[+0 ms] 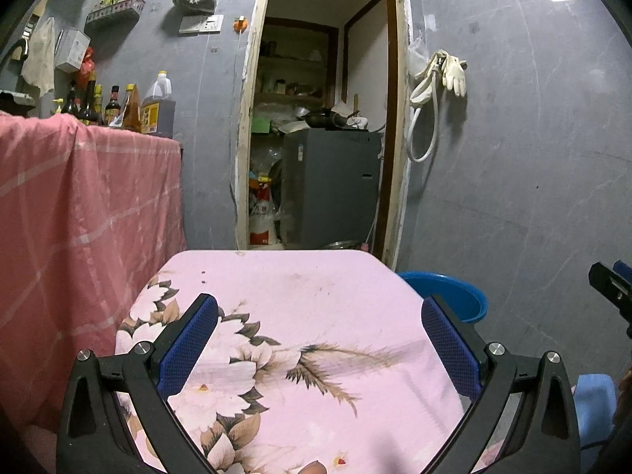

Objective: Collect trash

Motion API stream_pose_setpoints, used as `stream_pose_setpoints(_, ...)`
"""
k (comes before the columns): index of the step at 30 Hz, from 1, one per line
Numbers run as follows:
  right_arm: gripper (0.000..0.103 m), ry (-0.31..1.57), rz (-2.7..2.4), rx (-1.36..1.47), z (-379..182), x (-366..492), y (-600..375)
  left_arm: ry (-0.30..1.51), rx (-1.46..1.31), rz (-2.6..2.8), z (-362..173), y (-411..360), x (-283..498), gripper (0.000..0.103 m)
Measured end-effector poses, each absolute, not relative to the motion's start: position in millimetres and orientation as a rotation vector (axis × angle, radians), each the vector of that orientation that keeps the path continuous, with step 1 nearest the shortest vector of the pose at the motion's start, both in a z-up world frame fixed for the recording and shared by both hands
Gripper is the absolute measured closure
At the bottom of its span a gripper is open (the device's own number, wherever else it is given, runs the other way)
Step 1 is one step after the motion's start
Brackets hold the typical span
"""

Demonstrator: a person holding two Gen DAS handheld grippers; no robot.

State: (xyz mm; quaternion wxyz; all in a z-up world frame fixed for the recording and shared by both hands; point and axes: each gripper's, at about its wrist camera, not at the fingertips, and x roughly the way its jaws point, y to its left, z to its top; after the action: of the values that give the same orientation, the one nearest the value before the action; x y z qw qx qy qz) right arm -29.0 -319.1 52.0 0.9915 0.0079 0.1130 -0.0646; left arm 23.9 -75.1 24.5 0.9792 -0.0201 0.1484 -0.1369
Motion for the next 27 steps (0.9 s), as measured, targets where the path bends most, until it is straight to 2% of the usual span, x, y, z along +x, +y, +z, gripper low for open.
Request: stream_pose_setpoints(27, 0.0, 0.326, -0.176, -0.022, 3.7, -13.9, -324.0, 0.347, -0.008, -0.201, -22.5, -63.3, 28.2, 0.002)
